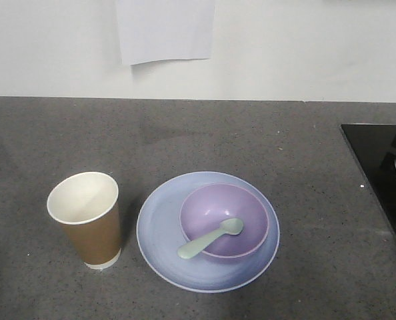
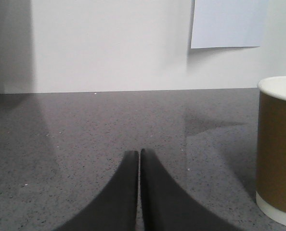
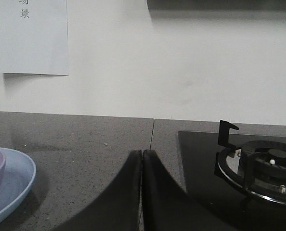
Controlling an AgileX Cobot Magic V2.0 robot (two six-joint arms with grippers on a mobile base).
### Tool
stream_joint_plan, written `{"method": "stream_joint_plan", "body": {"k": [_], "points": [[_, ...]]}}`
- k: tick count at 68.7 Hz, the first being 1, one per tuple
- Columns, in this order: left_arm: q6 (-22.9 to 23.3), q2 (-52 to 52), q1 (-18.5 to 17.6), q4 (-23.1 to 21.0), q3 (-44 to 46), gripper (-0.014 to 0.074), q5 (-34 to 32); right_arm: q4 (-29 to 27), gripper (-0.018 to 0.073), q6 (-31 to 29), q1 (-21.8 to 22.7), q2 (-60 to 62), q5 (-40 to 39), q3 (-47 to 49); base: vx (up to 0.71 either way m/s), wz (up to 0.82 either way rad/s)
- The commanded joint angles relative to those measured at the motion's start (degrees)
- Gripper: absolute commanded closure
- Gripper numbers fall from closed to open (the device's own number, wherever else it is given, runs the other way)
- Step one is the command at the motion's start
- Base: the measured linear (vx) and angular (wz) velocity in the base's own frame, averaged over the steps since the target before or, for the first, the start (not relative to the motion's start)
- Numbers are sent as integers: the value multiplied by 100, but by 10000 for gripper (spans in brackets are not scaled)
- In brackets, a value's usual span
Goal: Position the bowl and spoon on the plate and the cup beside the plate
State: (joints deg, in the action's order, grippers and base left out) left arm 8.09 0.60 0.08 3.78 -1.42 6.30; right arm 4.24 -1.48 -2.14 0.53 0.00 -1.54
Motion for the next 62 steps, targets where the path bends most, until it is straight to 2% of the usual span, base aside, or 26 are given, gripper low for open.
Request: {"method": "stream_joint_plan", "body": {"k": [1, 25, 40, 62], "points": [[59, -13, -2, 5, -176, 603, -402, 105, 564, -232, 42, 74, -483, -106, 0, 0], [59, -13, -2, 5, -176, 603, -402, 142, 564, -263, 64, 74, -483, -106, 0, 0], [59, -13, -2, 5, -176, 603, -402, 118, 564, -175, 443, 74, -483, -106, 0, 0], [59, -13, -2, 5, -176, 603, -402, 80, 564, -181, 440, 74, -471, -106, 0, 0]]}}
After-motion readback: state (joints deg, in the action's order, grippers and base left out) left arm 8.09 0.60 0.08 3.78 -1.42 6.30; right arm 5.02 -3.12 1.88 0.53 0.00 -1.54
